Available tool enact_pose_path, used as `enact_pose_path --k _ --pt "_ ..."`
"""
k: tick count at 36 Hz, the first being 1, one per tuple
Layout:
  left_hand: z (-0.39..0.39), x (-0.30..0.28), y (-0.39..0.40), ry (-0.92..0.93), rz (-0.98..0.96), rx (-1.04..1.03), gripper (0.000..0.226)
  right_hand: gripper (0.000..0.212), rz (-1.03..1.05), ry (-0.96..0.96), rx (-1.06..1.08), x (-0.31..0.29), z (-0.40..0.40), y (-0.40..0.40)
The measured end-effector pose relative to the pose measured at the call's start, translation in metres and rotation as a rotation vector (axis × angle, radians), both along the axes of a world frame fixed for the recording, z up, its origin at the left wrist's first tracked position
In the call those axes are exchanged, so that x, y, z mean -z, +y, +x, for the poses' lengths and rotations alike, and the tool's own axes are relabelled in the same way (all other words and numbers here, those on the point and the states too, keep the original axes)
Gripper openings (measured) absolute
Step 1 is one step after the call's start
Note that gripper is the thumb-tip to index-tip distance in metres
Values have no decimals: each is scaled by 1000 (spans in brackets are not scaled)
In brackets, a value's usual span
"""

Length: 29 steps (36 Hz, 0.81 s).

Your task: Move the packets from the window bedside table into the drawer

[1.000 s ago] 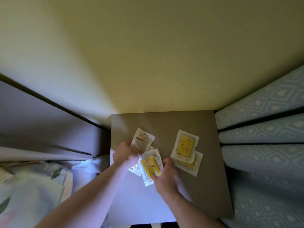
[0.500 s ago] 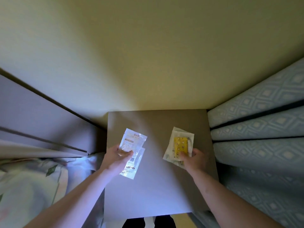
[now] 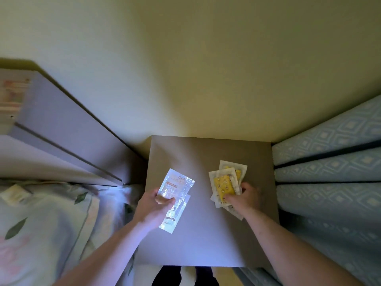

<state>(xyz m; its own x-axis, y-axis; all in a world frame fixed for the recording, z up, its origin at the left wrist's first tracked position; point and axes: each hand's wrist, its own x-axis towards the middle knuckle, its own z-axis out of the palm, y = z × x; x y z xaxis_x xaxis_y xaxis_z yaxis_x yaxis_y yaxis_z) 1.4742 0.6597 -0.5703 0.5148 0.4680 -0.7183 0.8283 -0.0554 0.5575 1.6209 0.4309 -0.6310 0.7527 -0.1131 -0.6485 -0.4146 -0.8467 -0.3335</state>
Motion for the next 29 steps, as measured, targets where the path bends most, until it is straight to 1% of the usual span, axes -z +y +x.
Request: enact_pose_path --k 2,7,11,13,17,19,21,23,26,29 --pt "-8 0 -2 -8 -9 -20 15 35 -20 -11 -22 -2 -2 -3" --pt "-27 -12 -13 -5 -51 -89 8 30 197 22 -5 -14 -8 -11" --pt "-44 -38 -26 17 -89 -171 9 21 266 16 -42 -38 -24 -20" --pt "-55 -62 -35 12 -107 -231 3 20 292 29 -89 -59 -34 -23" --pt "-95 -112 -51 31 -177 -302 14 17 324 34 -187 -112 -61 -25" --pt "-125 -137 -57 33 -153 -320 19 19 342 59 -241 -138 -77 -24" --pt "-156 -165 -68 20 -100 -358 16 23 377 96 -317 -167 -95 -17" --pt "-187 -194 -82 5 -65 -445 14 26 419 144 -397 -194 -116 -10" --pt "-238 -240 -104 -32 -29 -607 17 25 482 211 -547 -232 -154 5" --pt "-280 -268 -120 -73 -6 -743 20 27 540 266 -671 -257 -187 16"
